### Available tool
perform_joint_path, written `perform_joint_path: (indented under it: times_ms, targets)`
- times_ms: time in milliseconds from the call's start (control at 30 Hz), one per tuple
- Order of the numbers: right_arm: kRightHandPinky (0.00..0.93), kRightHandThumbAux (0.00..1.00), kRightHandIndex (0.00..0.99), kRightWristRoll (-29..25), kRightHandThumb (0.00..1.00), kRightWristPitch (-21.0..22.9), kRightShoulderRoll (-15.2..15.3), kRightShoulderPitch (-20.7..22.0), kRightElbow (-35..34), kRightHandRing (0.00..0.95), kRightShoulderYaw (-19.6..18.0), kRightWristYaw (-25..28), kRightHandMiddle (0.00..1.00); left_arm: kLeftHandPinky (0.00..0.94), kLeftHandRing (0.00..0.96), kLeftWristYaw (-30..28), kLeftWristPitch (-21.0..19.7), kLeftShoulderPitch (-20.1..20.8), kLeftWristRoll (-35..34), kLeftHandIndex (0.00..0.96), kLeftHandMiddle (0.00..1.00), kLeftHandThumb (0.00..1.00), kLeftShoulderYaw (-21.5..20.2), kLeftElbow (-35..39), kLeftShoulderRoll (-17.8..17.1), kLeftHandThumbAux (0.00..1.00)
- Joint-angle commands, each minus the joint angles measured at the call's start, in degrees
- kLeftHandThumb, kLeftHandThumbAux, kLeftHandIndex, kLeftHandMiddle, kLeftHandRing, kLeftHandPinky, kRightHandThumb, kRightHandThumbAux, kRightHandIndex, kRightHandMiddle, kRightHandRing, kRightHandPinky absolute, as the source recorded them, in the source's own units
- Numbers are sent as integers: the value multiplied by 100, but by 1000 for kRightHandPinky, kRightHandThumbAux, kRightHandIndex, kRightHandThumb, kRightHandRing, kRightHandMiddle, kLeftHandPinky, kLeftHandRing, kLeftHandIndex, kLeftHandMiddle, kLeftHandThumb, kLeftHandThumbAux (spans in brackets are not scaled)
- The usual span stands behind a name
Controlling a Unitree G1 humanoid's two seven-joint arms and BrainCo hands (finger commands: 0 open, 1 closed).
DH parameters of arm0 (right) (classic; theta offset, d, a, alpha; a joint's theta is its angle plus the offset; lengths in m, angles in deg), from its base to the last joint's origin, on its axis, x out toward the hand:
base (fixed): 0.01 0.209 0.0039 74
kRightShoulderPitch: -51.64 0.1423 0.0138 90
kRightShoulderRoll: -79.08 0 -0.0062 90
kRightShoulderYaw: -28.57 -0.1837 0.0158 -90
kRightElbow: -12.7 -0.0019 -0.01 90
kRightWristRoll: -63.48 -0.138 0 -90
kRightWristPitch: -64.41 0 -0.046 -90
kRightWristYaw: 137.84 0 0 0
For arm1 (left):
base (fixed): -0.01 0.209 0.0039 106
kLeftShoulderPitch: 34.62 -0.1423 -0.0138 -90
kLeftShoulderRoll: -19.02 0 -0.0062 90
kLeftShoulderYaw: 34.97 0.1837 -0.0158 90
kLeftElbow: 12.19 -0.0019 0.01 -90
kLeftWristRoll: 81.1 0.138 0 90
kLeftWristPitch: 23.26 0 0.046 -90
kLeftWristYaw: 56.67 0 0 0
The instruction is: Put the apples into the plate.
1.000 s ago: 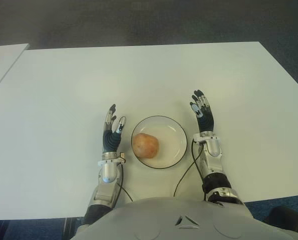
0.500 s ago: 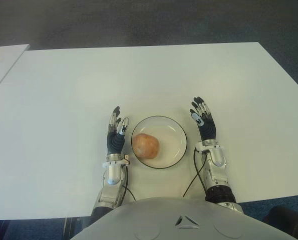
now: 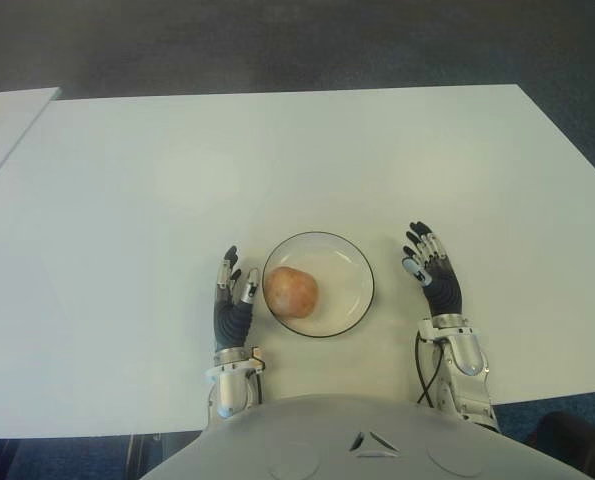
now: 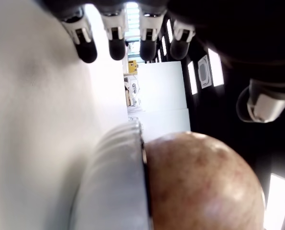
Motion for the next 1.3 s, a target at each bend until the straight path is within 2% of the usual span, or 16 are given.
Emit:
perform_joint_path:
  times_ms: [33, 200, 400, 500, 667, 933, 1067, 1300]
  targets:
    - [0, 606, 0, -21, 164, 570, 136, -241, -221, 0, 108, 78, 0, 8, 0, 86, -404, -214, -6, 0, 0, 0, 24, 120, 229, 410]
    - [0, 624, 0, -59, 155, 924, 288, -375, -554, 0, 194, 181, 0, 1, 0, -11, -784, -335, -277, 0, 0, 0, 65, 403, 258, 432]
    - [0, 623, 0, -6, 139, 1139, 396, -433, -740, 0, 268, 185, 0, 0, 0, -46, -1226, -475, -457, 0, 0, 0, 173, 786, 235, 444]
    - [0, 618, 0, -24, 134, 1192, 437, -420, -733, 0, 291, 212, 0, 0, 0, -69, -1355, -508, -514, 0, 0, 2, 204, 890, 204, 440]
    - [0, 609, 0, -108, 126, 1096, 474, -215, -332, 0, 294, 343, 0, 0, 0, -207, -1443, -587, -597, 0, 0, 4, 254, 1009, 115, 418]
    - [0, 615, 0, -289, 124, 964, 477, -71, 3, 0, 283, 555, 0, 0, 0, -532, -1205, -498, -851, 0, 0, 0, 229, 848, 20, 367]
    - [0, 621, 0, -350, 129, 899, 460, -22, 111, 0, 284, 607, 0, 0, 0, -524, -995, -363, -852, 0, 0, 0, 251, 593, 87, 354]
    - [0, 594, 0, -559, 128, 836, 351, 66, 331, 0, 261, 690, 6, 0, 0, -336, -479, -351, -668, 0, 0, 1, 257, 404, 133, 320]
